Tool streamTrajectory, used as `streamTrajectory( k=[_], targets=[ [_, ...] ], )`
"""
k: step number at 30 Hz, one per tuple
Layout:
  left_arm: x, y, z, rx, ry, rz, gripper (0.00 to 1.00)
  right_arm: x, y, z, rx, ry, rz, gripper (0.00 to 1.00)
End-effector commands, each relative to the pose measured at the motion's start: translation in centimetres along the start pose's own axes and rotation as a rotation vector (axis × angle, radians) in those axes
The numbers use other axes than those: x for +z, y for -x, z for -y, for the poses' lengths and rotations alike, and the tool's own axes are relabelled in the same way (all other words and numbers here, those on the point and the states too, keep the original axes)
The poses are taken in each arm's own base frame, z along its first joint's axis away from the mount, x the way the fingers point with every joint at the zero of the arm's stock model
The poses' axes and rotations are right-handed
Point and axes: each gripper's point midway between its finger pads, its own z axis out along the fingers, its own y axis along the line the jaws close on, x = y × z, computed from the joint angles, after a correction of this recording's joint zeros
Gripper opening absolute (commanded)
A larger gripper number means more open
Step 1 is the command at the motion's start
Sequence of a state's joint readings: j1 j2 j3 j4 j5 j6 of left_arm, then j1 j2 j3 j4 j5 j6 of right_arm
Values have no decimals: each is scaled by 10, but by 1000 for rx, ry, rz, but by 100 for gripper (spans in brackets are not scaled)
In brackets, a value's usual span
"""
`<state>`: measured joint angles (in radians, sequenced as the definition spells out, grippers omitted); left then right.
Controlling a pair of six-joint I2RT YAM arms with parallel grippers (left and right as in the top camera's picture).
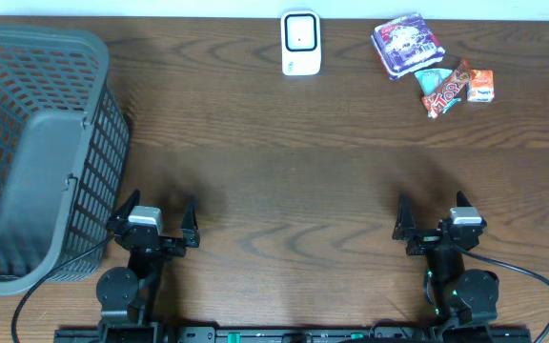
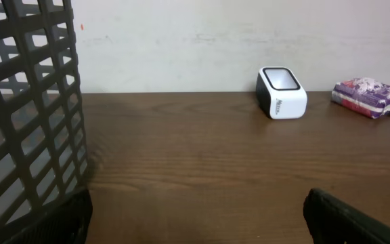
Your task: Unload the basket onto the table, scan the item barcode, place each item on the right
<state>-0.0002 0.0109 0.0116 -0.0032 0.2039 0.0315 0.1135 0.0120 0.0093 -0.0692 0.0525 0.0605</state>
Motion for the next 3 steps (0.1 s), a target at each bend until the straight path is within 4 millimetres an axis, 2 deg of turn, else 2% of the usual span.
streamTrajectory(
  k=[1, 3],
  targets=[
    [0, -14, 5, 8, -35, -49, 99, 0, -1, -2, 13, 7, 1, 99],
    [0, -14, 5, 8, -35, -49, 99, 0, -1, -2, 13, 7, 1, 99]
  ],
)
